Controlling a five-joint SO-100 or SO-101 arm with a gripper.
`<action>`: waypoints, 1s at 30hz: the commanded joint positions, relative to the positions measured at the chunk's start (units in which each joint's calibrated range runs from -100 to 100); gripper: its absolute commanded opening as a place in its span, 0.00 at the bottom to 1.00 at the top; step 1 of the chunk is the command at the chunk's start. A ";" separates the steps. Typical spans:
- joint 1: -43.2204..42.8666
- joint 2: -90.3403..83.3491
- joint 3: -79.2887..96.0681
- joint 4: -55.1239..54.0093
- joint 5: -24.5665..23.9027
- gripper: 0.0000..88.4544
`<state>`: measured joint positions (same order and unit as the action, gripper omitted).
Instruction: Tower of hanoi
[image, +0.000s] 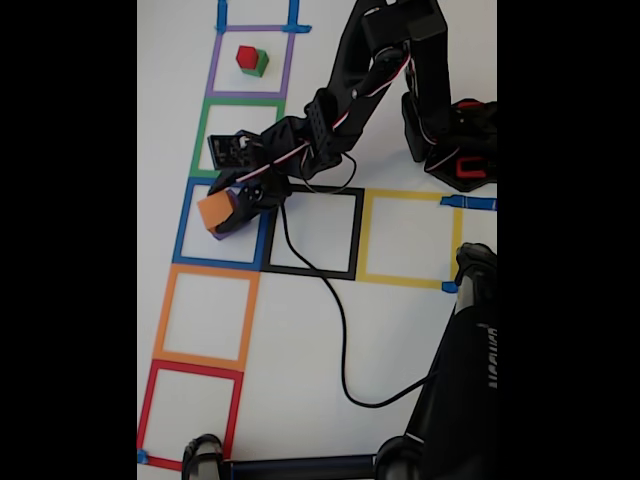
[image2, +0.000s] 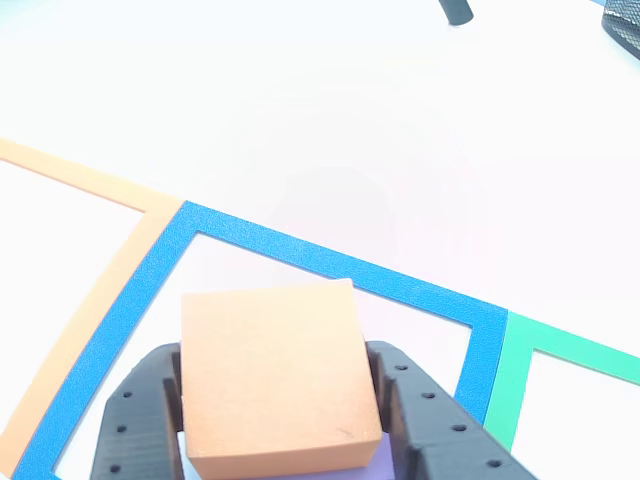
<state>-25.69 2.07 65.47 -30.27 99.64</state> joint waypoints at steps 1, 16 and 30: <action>0.28 0.15 -0.29 -1.96 0.36 0.24; 1.24 -2.84 1.07 -6.57 0.36 0.33; 1.24 -28.59 0.71 5.82 0.36 0.19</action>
<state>-25.69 -17.69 67.07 -30.59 100.00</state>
